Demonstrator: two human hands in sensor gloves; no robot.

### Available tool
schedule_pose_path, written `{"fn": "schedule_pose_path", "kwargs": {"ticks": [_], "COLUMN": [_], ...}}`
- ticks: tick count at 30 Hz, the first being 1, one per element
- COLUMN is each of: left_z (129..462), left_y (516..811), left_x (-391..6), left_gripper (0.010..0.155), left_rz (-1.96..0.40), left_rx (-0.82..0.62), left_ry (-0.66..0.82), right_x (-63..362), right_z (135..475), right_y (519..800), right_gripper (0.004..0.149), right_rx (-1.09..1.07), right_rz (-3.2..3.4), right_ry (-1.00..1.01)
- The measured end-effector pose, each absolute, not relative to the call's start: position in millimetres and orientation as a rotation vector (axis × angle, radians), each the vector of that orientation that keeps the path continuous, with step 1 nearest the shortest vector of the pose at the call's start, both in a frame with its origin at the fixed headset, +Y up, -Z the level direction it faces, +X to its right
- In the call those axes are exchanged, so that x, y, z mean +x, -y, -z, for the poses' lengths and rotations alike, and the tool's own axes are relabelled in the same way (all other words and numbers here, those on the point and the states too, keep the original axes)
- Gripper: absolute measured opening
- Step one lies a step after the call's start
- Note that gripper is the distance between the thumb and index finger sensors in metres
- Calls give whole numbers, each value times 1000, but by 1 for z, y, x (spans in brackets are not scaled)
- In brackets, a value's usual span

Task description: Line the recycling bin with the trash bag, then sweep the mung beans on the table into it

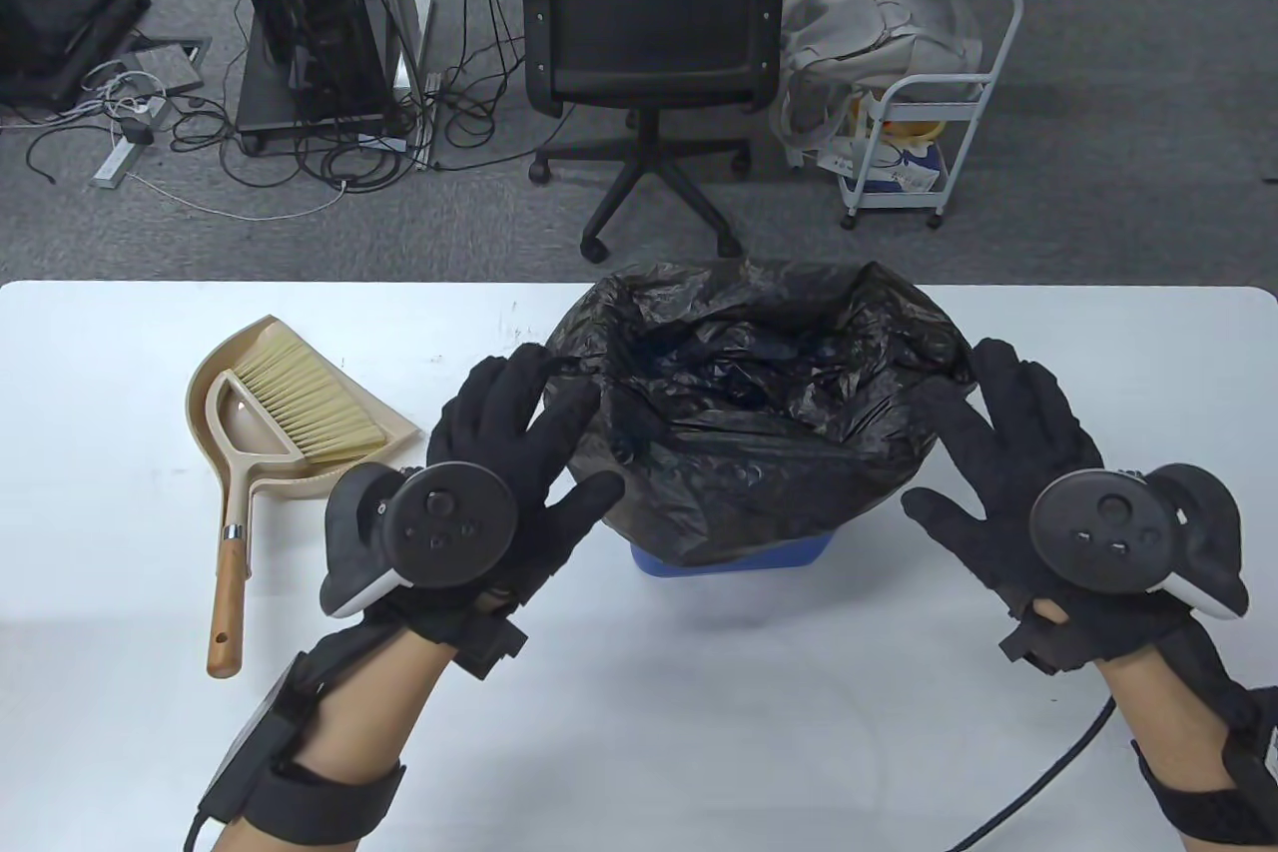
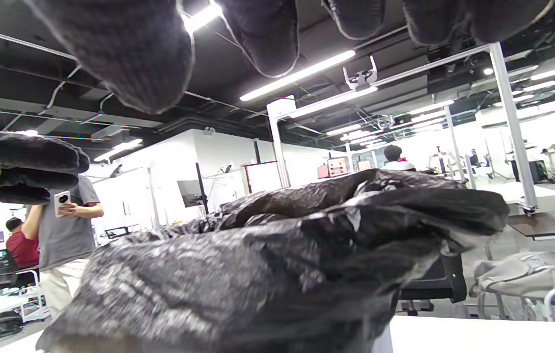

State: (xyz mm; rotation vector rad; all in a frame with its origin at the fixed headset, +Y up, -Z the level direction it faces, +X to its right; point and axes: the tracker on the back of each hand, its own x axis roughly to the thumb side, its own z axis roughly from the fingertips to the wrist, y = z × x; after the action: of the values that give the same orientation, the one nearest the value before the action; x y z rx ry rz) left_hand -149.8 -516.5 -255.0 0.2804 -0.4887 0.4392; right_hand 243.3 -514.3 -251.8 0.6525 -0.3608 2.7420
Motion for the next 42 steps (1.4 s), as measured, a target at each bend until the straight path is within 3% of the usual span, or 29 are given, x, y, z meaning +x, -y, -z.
{"fn": "schedule_pose_path", "kwargs": {"ticks": [7,18,26,33,42], "left_z": [223,203,216,231,240], "left_y": [545,585,609,648,696], "left_x": [-167,-202,-263,-317,-358], "left_gripper": [76,77,80,87,98], "left_rz": [-438,-389,-279,-208,-141], "left_rx": [314,315,286,230,-24], "left_ry": [462,331,93,-165,-386], "right_x": [254,280,295,296,296], "right_z": [226,225,229,228,223], "right_y": [557,604,624,631,636], "right_gripper": [82,82,81,81,78], "right_rx": [664,582,537,542,551], "right_rz": [-2731,-2696,-2705,-2698,-2693], "right_ry": [393,329,311,298,281]}}
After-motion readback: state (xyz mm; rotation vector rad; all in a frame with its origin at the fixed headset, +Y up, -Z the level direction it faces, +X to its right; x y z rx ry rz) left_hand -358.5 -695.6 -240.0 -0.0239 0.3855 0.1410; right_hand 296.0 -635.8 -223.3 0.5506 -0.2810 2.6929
